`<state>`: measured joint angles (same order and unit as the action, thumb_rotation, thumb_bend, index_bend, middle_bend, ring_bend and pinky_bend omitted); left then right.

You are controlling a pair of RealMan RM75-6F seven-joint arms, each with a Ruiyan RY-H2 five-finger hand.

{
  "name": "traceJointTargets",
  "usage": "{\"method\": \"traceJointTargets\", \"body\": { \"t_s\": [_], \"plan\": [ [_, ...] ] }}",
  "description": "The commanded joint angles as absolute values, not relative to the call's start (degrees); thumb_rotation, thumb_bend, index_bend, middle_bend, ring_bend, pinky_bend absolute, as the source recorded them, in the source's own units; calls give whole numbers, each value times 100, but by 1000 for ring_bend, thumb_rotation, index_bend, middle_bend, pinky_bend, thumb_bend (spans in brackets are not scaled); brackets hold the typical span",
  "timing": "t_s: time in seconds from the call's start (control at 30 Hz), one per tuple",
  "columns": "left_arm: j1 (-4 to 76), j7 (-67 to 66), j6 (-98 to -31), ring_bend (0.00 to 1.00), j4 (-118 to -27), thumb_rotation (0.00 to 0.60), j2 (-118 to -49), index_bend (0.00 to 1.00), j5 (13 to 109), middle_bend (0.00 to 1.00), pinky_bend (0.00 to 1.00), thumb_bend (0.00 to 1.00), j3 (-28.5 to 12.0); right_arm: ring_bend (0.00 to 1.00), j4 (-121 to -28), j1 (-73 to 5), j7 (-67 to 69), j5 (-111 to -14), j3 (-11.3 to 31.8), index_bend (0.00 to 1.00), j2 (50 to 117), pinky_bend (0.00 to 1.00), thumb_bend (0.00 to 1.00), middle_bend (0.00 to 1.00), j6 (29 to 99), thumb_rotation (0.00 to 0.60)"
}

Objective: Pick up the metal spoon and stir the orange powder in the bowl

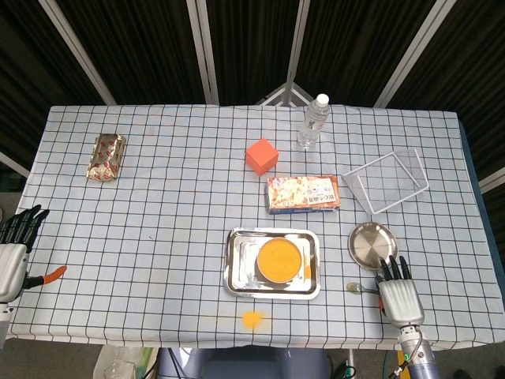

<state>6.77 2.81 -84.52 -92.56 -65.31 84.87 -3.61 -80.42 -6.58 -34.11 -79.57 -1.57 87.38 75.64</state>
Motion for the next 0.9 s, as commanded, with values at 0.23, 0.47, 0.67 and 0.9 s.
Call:
{"method": "traceJointTargets", "body": {
  "t_s": [0.23, 0.47, 0.67, 0.9],
  "plan": [
    [680, 269, -8439, 0, -9261, 600, -6530, 0, 8475, 0, 0, 0, -363, 0, -7967, -672, -3398, -7852, -118, 509, 8761, 0, 404, 130, 7478, 600],
    [679, 272, -8437, 0, -9267, 600, -6529, 0, 8474, 0, 0, 0, -362, 0, -7988, -686, -3385, -7806, -123, 509, 8747, 0, 457, 131, 7403, 600],
    [680, 276, -8434, 0, -9271, 600, -6527, 0, 8472, 0, 0, 0, -363, 0, -8018, -688, -3403, -7801, -139, 532, 8735, 0, 498, 137, 7386, 600],
    [680, 279, -8428, 0, -9275, 600, -6525, 0, 8466, 0, 0, 0, -363, 0, -8057, -684, -3393, -7811, -131, 541, 8723, 0, 499, 143, 7417, 600]
  ]
}}
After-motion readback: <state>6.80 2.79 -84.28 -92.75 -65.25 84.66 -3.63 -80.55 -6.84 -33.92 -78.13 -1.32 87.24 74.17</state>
